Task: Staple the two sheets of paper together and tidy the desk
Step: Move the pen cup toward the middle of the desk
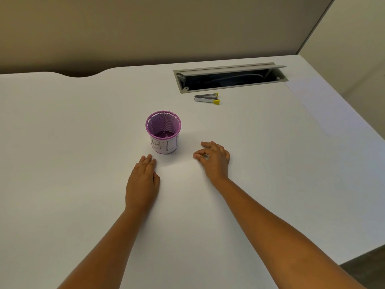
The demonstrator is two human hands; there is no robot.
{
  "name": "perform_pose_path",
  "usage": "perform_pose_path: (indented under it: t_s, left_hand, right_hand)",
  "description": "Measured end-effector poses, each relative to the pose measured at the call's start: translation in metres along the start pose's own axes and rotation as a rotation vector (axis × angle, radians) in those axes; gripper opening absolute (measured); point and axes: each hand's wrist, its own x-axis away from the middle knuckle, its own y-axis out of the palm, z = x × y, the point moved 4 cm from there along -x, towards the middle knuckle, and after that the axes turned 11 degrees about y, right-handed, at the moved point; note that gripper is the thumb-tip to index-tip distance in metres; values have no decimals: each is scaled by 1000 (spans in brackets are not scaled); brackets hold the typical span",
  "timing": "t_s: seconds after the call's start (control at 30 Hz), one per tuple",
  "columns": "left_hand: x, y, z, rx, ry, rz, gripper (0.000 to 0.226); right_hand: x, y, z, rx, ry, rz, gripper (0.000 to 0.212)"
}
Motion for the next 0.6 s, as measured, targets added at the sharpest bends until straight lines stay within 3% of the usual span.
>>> perform_pose_path:
  t_s: [0.13,0.3,0.47,0.6]
  left_hand:
    - [0,0,0,0,7,7,40]
    - [0,0,0,-5,-2,2,40]
    - [-1,0,0,-16,1,-8,40]
    - [0,0,0,-14,2,-5,40]
  right_hand:
    - [-15,-14,-4,-39,131,-35,15]
    - [-23,-34,-24,-467,351,-216,26]
    - [-14,-45,-85,-524,292,-338,35]
    - [-15,-43,-120,-483,197,-342,31]
